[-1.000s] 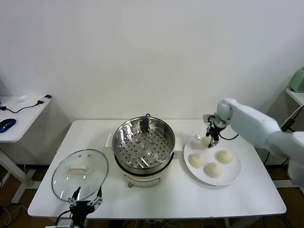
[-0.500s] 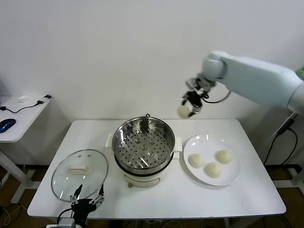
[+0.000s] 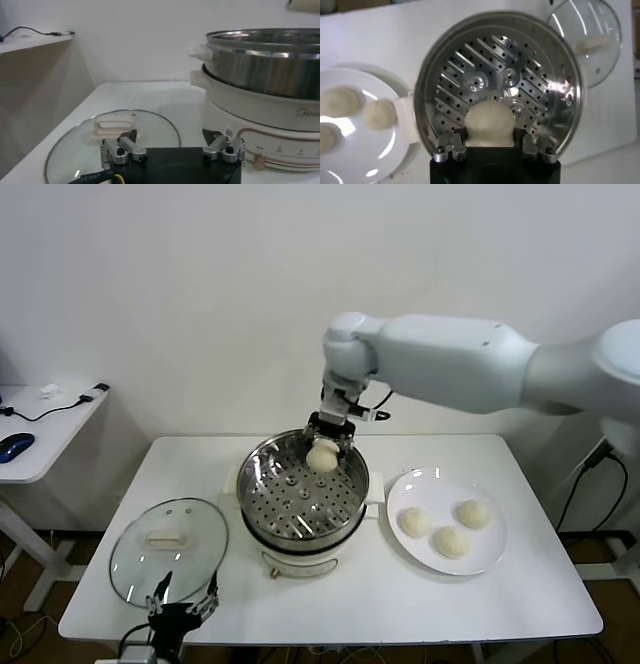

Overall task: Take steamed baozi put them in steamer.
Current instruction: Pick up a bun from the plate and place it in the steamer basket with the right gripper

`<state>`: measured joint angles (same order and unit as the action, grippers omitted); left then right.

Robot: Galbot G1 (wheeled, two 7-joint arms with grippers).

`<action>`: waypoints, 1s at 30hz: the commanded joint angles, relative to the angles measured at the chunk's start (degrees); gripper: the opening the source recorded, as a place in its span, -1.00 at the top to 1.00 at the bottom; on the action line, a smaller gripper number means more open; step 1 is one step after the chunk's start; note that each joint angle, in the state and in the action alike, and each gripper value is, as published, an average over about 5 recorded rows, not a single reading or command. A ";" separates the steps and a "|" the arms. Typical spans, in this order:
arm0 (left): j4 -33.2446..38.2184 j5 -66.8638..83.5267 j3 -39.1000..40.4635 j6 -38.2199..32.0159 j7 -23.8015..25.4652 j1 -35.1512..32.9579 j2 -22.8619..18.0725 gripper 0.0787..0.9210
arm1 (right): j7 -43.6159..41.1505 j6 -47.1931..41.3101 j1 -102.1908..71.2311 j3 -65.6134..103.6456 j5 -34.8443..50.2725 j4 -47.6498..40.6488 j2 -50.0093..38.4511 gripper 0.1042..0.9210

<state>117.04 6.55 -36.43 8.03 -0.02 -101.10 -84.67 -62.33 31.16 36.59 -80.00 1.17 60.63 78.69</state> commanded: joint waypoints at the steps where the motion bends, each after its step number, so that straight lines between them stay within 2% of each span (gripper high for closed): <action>1: -0.28 0.17 -0.04 -0.23 -0.06 -0.11 0.20 -0.77 | 1.55 9.31 -11.16 6.25 -11.70 -17.60 7.90 -0.24; 14: -1.18 0.35 0.16 -0.12 -0.05 0.86 0.25 -0.77 | 1.83 13.95 -14.56 10.16 -14.10 -31.92 14.51 -0.25; 18: -1.43 0.36 0.22 -0.12 -0.06 1.00 0.23 -0.77 | 1.76 15.01 -14.84 10.41 -12.84 -33.56 15.60 -0.36; 24: -1.34 0.33 0.28 0.08 -0.01 0.96 0.15 -0.77 | -0.55 16.28 -12.77 9.69 -7.43 -32.07 14.78 -0.70; 30: -0.70 0.08 0.48 0.37 0.08 0.68 0.05 -0.77 | -4.43 12.35 -4.63 3.84 7.99 -21.57 7.49 -0.76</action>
<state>115.95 6.79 -36.02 8.30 0.02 -100.26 -84.55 -63.55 44.92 26.29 -72.56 -3.53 33.82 90.28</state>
